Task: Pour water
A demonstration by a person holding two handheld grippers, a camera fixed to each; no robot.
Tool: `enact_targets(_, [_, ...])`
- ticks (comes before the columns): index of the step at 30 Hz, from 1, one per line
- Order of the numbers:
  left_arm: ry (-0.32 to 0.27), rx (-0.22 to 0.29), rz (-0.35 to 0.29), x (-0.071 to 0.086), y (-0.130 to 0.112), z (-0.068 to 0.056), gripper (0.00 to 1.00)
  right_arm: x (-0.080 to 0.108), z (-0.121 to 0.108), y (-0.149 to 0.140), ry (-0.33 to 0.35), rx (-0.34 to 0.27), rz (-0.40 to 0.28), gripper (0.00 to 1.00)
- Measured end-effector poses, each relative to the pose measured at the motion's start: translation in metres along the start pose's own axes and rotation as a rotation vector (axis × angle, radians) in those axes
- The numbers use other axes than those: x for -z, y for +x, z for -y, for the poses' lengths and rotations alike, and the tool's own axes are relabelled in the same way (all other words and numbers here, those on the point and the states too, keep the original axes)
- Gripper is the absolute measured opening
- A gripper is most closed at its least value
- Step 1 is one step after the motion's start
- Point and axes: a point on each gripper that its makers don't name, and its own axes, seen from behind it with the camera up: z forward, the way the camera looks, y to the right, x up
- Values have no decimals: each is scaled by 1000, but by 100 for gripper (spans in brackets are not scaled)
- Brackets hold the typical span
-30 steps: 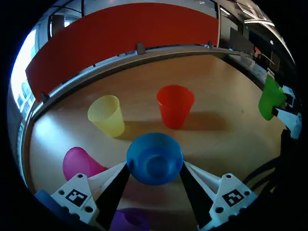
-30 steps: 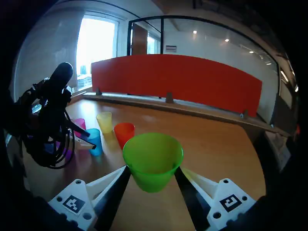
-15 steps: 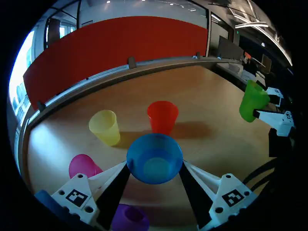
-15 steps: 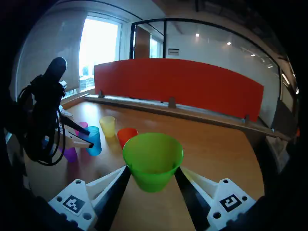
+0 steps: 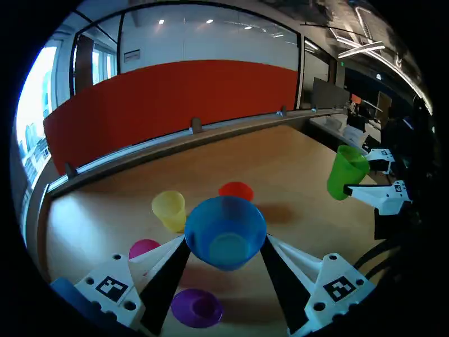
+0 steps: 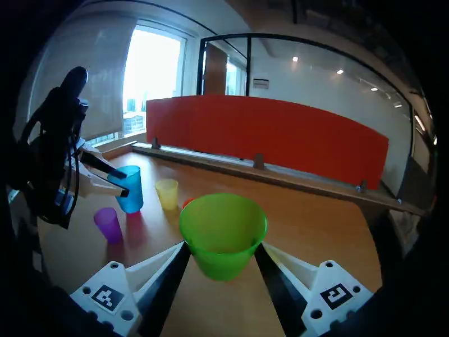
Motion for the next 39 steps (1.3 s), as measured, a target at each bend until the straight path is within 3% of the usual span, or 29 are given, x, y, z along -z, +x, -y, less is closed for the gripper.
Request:
enact_targets(6, [3, -21, -79, 36, 31, 0, 84, 5, 14, 17, 18, 18, -24, 84])
enact_targets(12, [10, -4, -170, 74, 61, 5, 84, 12, 27, 35, 28, 32, -49, 84])
enact_targets(21, [33, 9, -256, 124, 86, 18, 84, 27, 47, 53, 34, 41, -78, 84])
enact_targets(29, [42, -12, -311, 158, 99, 24, 84, 40, 62, 65, 34, 48, -95, 84])
enact_targets(39, [39, 3, -400, 193, 113, 22, 84, 55, 76, 75, 27, 59, -111, 84])
